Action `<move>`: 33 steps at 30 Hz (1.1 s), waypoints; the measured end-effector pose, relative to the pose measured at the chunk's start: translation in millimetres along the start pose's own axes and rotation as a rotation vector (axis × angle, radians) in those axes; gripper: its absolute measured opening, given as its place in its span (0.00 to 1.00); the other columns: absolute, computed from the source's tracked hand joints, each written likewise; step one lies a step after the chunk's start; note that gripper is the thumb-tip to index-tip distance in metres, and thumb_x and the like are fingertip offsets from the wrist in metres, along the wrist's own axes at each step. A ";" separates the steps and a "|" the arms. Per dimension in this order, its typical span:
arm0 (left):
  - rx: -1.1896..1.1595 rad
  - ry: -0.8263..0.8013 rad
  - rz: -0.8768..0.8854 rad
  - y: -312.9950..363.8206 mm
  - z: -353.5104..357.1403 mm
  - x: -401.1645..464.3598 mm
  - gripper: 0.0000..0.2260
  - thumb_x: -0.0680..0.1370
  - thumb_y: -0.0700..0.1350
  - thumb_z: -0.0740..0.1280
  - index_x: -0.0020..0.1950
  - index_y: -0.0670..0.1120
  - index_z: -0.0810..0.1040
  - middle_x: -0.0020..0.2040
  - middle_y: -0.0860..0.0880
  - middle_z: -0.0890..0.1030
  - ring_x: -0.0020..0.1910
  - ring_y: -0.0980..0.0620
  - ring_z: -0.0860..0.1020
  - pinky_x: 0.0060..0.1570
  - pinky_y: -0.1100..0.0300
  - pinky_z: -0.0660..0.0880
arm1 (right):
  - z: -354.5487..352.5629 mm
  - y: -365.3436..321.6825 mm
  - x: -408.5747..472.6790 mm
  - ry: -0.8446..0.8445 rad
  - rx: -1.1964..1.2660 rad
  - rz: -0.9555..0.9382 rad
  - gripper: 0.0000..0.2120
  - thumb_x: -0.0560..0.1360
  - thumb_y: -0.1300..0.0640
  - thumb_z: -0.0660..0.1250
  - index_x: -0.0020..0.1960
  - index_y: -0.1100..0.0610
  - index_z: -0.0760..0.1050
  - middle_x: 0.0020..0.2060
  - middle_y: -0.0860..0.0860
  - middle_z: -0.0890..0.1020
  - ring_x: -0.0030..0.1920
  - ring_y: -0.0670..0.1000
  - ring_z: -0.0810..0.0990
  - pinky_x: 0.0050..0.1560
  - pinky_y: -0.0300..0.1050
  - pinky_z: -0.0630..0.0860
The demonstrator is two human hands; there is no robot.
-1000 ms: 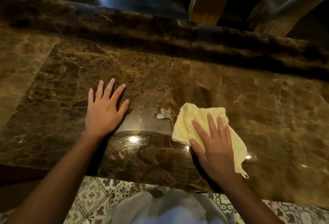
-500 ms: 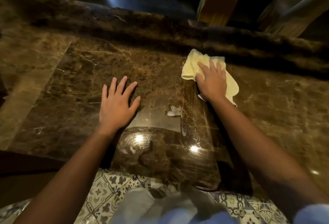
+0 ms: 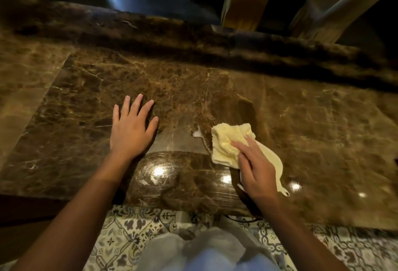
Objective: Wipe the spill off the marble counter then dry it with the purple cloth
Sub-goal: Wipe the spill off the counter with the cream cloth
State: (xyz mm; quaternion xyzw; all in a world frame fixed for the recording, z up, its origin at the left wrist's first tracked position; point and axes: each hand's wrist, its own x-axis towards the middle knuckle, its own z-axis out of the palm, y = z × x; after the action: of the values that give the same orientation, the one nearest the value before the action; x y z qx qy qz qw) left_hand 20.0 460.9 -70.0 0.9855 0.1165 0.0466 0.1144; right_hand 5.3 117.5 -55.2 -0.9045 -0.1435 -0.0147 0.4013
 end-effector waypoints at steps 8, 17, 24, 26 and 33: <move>-0.007 0.018 -0.011 0.5 0.1 3.2 0.27 0.81 0.61 0.53 0.79 0.52 0.65 0.82 0.45 0.63 0.82 0.41 0.56 0.79 0.39 0.50 | 34.2 -17.4 9.8 -0.292 -0.519 -0.181 0.25 0.82 0.37 0.53 0.78 0.40 0.62 0.82 0.50 0.57 0.83 0.57 0.46 0.80 0.63 0.47; -0.028 0.023 -0.022 1.1 -2.2 3.9 0.26 0.81 0.60 0.56 0.78 0.54 0.66 0.81 0.47 0.64 0.82 0.43 0.56 0.80 0.40 0.50 | 73.1 -27.3 171.2 -0.205 -0.612 -0.001 0.31 0.78 0.33 0.52 0.79 0.40 0.61 0.82 0.53 0.57 0.82 0.61 0.49 0.79 0.66 0.44; -0.034 0.022 -0.027 0.7 -2.9 3.6 0.26 0.81 0.61 0.55 0.78 0.54 0.67 0.81 0.47 0.65 0.82 0.43 0.57 0.80 0.40 0.51 | 70.4 -22.7 225.7 -0.259 -0.569 -0.032 0.29 0.79 0.38 0.51 0.79 0.42 0.61 0.82 0.54 0.58 0.82 0.60 0.52 0.80 0.63 0.47; -0.040 0.015 -0.028 0.4 -2.7 3.7 0.27 0.81 0.61 0.54 0.78 0.54 0.67 0.81 0.47 0.64 0.82 0.43 0.56 0.80 0.40 0.51 | 67.4 -23.5 201.4 -0.282 -0.524 -0.111 0.27 0.81 0.42 0.53 0.78 0.44 0.63 0.81 0.54 0.60 0.82 0.60 0.54 0.81 0.61 0.49; -0.046 0.025 -0.023 0.4 -2.4 2.6 0.26 0.82 0.60 0.57 0.78 0.53 0.67 0.81 0.47 0.64 0.82 0.43 0.56 0.80 0.40 0.51 | 38.2 -14.2 49.1 -0.399 -0.397 -0.353 0.23 0.82 0.45 0.56 0.76 0.44 0.68 0.81 0.51 0.62 0.83 0.56 0.52 0.81 0.60 0.49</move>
State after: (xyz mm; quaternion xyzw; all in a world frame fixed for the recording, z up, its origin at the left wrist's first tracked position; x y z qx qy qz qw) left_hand 22.3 461.7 -67.4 0.9805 0.1279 0.0601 0.1362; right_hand 45.2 166.6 -63.8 -0.9113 -0.3680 0.0655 0.1724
